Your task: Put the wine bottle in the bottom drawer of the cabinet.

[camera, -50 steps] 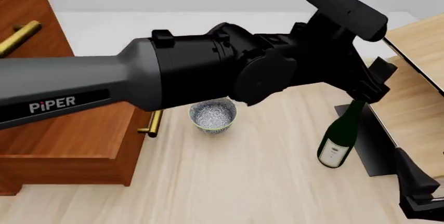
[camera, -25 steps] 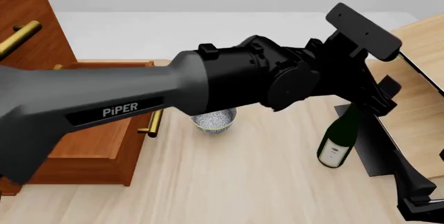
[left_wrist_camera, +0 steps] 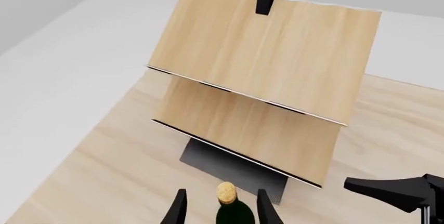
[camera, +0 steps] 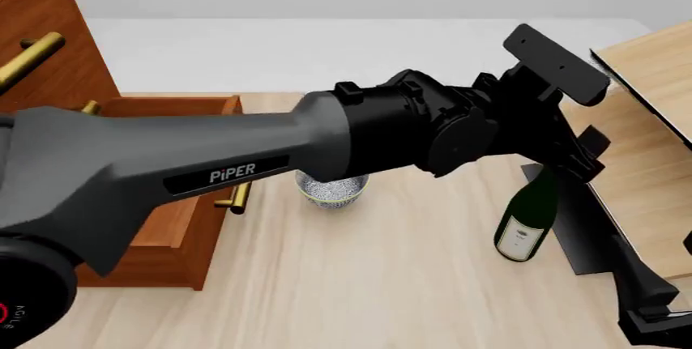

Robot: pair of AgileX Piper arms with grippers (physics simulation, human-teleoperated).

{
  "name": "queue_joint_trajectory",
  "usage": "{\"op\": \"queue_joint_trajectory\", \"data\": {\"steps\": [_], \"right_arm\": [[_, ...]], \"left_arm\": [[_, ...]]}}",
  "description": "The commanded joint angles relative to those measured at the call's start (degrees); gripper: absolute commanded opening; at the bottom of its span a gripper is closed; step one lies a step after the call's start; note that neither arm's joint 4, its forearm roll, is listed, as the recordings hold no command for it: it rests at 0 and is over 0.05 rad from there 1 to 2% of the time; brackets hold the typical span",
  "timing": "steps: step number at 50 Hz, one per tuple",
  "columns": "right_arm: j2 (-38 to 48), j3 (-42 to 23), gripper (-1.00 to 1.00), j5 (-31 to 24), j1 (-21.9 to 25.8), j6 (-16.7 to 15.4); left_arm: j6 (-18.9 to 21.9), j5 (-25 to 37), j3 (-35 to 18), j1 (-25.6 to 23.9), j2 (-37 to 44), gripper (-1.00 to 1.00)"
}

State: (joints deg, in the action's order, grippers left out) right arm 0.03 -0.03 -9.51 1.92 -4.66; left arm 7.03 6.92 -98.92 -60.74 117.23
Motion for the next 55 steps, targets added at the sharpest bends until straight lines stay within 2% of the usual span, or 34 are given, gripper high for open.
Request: {"op": "queue_joint_trajectory", "data": {"steps": [1,13,45,47,55], "right_arm": [[0.0,0.0,1.0,-0.3,0.0,0.1],[0.0,0.0,1.0,-0.6,0.0,0.0],[0.0,0.0,1.0,-1.9,0.4,-0.3],[0.0,0.0,1.0,-2.0,0.4,-0.2],[0.0,0.0,1.0,-2.3,0.4,-0.2]], "left_arm": [[-0.6,-0.8,-0.2,0.2,1.4,1.0],[-1.0,-2.2,0.5,0.2,3.1,1.0],[-2.6,0.1,-1.7,0.4,4.0,1.0],[-2.4,-2.7,-0.6,0.6,5.8,1.0],[-3.1,-2.6,-0.9,0.3,6.0,1.0]]}}
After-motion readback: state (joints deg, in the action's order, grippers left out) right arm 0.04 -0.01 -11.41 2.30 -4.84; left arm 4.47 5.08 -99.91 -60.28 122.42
